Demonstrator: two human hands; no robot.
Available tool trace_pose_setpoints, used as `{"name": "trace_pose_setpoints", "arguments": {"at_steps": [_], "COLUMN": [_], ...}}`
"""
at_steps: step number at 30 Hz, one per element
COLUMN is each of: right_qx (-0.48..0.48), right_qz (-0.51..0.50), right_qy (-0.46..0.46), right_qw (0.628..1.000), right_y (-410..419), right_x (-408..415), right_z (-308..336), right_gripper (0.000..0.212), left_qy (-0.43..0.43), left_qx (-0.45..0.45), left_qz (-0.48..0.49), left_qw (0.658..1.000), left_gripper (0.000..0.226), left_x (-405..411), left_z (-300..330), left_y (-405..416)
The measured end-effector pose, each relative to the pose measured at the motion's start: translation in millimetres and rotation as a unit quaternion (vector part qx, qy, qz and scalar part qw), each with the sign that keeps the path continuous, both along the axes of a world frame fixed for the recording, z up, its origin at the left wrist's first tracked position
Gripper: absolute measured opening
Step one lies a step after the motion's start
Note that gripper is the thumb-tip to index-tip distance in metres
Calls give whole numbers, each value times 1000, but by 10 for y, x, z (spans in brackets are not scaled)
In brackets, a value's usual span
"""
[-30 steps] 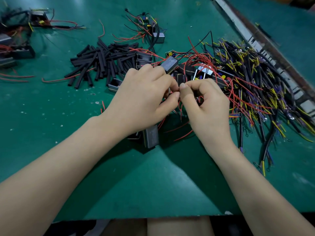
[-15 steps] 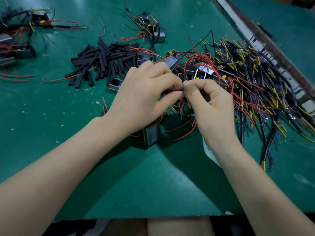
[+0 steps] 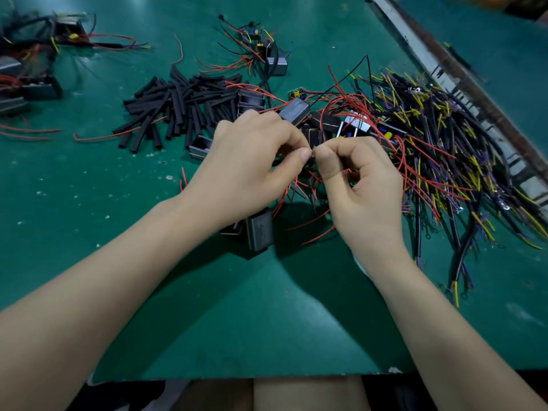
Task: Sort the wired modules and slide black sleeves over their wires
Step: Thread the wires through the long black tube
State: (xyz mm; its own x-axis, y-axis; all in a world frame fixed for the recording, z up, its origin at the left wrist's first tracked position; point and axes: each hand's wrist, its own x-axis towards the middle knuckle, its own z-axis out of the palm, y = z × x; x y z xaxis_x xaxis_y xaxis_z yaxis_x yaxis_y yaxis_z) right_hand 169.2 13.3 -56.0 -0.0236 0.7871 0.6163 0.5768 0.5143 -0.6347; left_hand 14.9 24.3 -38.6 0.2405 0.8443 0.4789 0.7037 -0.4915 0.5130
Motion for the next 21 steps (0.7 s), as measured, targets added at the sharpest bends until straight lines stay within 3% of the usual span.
{"name": "trace_pose_setpoints", "arguments": {"at_steps": [3,8,15,21], "right_qx": [0,-73,-37,-53], "right_qz": [19,81,58,64], "right_qy": [-3,12,22,71], "right_qw": [1000,994,997,994], "right_y": [8,18,10,5], "right_x": [21,66,59,26], "right_z": [-2,25,31,-2], "right_gripper": [11,19,13,24], "left_qy": [63,88,13,-19], "left_qx": [66,75,-10,-77], "left_qz": [32,40,11,-11], "left_qw": [995,992,1000,997], "left_gripper": [28,27,23,18], "left_x": [20,-38,-31,-57], "left_z": [-1,63,110,142], "left_y": [-33,-18,-3,23]}}
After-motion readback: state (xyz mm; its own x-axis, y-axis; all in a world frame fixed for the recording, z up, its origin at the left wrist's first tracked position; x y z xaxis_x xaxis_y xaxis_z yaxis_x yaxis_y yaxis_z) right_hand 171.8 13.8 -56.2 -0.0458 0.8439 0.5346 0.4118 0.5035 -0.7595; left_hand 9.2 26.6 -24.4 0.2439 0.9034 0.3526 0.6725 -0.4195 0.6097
